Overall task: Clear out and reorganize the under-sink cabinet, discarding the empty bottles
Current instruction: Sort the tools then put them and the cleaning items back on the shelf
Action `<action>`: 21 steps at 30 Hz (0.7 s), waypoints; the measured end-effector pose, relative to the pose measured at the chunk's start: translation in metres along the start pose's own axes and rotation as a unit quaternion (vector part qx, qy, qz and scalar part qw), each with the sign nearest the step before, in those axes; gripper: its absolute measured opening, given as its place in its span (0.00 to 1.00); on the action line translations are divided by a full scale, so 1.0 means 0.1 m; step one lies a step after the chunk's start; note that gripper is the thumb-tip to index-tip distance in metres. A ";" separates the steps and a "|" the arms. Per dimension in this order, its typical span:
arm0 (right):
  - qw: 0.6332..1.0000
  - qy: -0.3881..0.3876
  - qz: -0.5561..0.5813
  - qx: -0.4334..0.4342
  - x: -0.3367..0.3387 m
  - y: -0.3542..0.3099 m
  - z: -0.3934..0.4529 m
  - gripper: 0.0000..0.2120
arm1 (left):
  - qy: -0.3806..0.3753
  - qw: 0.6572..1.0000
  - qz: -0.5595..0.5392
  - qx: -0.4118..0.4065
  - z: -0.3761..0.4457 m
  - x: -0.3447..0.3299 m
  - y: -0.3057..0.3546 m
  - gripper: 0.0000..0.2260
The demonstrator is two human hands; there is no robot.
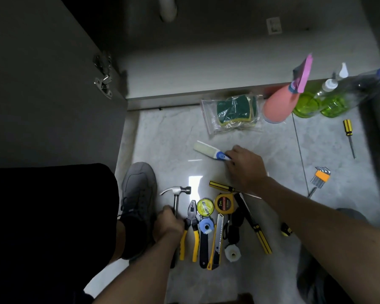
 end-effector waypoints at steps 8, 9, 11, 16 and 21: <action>0.993 0.003 -0.070 -0.090 0.27 0.72 0.22 0.09 | 0.006 1.000 0.013 -0.012 0.06 0.04 0.02 0.09; 0.994 0.003 -0.046 -0.101 0.28 0.81 0.21 0.10 | 0.009 1.000 0.017 -0.017 0.05 0.04 0.04 0.09; 0.992 0.017 0.020 -0.121 0.29 0.93 0.18 0.11 | 0.012 0.999 0.024 -0.029 0.03 0.04 0.09 0.09; 0.973 0.090 0.167 -0.132 0.22 0.87 -0.14 0.15 | 0.033 0.996 0.058 -0.051 -0.03 0.10 0.18 0.08; 0.985 0.001 0.167 -0.051 -0.16 0.37 -0.49 0.10 | 0.069 0.991 0.084 -0.079 0.00 0.40 0.42 0.06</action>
Point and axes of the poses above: each hand's wrist, its own z-axis towards the middle knuckle, its own x-axis out of the back of the hand, y = z × x, the point moved 9 cm from there along z, towards the middle knuckle, and after that the axes turned 15 degrees about -y, right-handed, at the moved point
